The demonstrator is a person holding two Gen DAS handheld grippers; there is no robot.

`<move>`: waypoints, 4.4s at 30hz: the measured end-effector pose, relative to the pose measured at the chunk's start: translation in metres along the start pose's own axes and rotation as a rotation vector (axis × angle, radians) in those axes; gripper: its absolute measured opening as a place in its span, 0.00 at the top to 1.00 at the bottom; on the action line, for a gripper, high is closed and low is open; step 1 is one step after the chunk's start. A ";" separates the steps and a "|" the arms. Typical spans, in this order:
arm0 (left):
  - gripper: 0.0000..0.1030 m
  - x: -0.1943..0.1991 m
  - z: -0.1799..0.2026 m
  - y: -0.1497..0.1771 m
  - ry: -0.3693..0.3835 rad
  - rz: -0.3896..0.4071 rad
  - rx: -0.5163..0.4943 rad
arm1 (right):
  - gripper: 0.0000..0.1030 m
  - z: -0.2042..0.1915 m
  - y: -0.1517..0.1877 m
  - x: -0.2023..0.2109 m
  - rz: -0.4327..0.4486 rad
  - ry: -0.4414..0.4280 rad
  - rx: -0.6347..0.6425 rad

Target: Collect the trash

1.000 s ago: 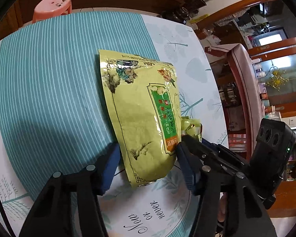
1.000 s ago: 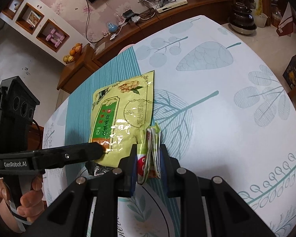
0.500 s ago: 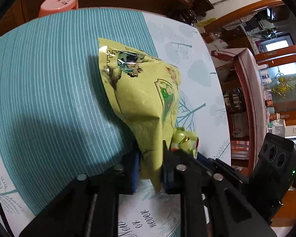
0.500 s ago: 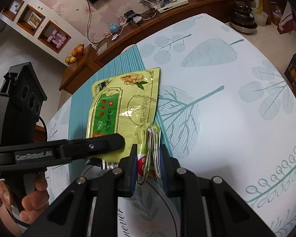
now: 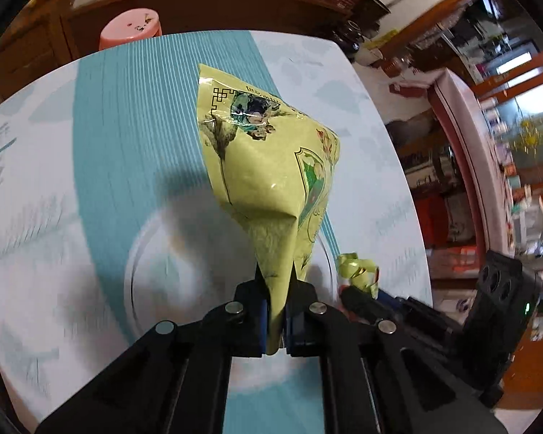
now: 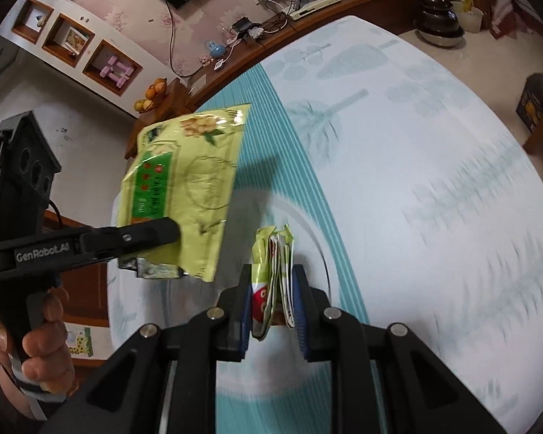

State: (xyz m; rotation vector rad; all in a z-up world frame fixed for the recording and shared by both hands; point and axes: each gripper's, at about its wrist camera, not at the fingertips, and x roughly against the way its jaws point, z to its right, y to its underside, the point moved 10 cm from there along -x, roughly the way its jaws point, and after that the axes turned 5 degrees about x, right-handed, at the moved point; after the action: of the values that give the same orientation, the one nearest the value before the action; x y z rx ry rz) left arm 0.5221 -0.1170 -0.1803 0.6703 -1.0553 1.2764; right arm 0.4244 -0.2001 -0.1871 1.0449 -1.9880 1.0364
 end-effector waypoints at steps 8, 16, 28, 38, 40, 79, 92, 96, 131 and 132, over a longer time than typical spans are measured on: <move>0.96 0.046 0.044 0.131 -0.040 0.024 -0.031 | 0.81 0.025 0.096 0.079 -0.027 -0.029 0.037; 0.96 0.061 0.091 0.281 -0.068 0.052 0.051 | 0.81 0.050 0.190 0.152 -0.065 -0.081 0.158; 0.96 0.045 0.124 0.435 -0.135 0.050 0.135 | 0.81 0.088 0.301 0.217 -0.144 -0.085 0.299; 0.96 -0.010 0.109 0.503 -0.179 -0.062 0.142 | 0.81 0.107 0.365 0.196 -0.204 -0.052 0.264; 0.96 -0.029 0.101 0.515 -0.174 -0.092 0.155 | 0.81 0.113 0.375 0.184 -0.213 -0.031 0.264; 0.47 -0.324 -0.068 0.547 -0.268 -0.285 0.266 | 0.56 0.231 0.483 -0.133 -0.361 0.172 0.194; 0.46 -0.269 -0.062 0.534 -0.321 -0.082 0.251 | 0.37 0.209 0.466 -0.098 -0.278 0.170 0.232; 0.46 -0.239 -0.053 0.534 -0.334 -0.013 0.254 | 0.35 0.192 0.459 -0.074 -0.238 0.164 0.275; 0.20 0.088 0.068 0.488 -0.348 0.390 0.161 | 0.34 0.057 0.378 0.194 -0.002 0.176 0.349; 0.20 0.097 0.070 0.485 -0.350 0.404 0.163 | 0.34 0.054 0.375 0.200 0.002 0.174 0.349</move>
State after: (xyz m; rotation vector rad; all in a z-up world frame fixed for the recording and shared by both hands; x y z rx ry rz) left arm 0.0318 -0.0354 -0.1353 0.8540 -1.4345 1.6450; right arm -0.0035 -0.1775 -0.1769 1.0879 -1.7063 1.4596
